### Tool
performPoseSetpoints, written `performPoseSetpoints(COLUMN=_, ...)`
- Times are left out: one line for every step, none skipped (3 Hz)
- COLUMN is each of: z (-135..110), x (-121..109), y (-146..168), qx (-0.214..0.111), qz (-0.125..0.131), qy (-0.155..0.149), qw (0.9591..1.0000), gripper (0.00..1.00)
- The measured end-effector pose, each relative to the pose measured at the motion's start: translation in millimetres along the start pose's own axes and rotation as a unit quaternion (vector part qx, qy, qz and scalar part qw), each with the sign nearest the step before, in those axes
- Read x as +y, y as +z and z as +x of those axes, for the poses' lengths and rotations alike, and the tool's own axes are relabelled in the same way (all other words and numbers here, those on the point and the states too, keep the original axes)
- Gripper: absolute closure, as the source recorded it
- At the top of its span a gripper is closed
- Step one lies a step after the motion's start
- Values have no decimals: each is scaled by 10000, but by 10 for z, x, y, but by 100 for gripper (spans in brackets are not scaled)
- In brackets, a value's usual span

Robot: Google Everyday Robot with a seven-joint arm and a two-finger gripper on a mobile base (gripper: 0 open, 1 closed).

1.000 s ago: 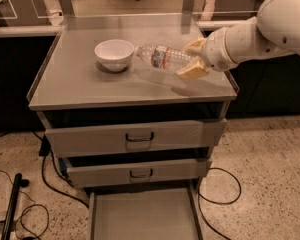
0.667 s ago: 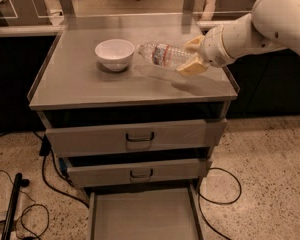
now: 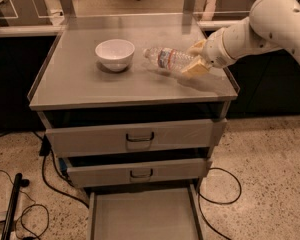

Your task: Pick water bottle from bottom drawer and place on counter

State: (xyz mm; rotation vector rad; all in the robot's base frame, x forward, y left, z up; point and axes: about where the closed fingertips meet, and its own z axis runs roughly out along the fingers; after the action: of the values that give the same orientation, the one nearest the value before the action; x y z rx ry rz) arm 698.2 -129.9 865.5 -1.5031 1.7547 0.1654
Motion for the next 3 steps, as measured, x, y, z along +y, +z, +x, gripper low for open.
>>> performPoseSetpoints(z=74, x=-21, y=75, qx=59, qz=-71, qy=61, qw=9999, gripper=100)
performPoseSetpoints(z=144, x=-12, y=179, qx=112, qz=-173, qy=124, qw=9997, gripper=100)
performPoseSetpoints(z=176, x=-4, y=253, qx=121, qz=-268, qy=163, qw=9994, gripper=100)
